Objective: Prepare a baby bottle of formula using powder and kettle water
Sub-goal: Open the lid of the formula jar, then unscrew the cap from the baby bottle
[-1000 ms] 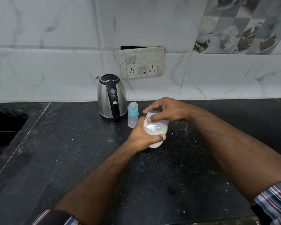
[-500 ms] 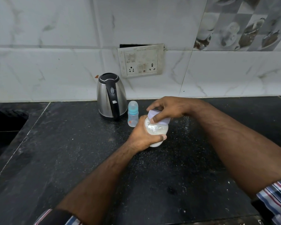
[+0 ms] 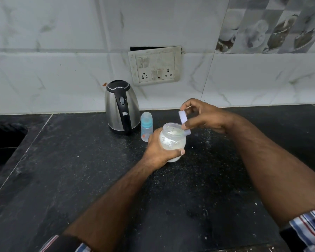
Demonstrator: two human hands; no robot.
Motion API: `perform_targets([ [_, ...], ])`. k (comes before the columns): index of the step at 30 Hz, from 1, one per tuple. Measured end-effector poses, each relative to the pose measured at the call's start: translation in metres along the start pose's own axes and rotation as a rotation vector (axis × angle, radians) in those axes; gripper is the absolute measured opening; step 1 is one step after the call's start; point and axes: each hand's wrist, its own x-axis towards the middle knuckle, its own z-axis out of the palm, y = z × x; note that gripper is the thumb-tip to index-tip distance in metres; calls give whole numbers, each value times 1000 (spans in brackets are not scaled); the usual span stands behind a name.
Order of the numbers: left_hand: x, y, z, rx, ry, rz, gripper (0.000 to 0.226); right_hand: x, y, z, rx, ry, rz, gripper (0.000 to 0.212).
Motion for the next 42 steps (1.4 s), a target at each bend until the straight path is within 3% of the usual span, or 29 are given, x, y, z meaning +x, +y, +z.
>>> perform_targets([
  [8,13,-16,15,-1,46,-70,93,-8,82,0,236,252,86,61],
  [16,28,-27,38,27,134,-115,99,-5,151,15,-115,507,186,67],
  [23,43,-33,58,31,166,-123,100,4,187,15,-341,534,257,75],
  [30,51,-34,75,44,151,-132,100,9,195,11,-536,453,366,90],
  [38,51,-35,71,122,86,-146,115,11,181,6,-516,380,421,86],
  [42,45,-41,44,196,-12,-241,135,21,138,0,-383,556,279,72],
])
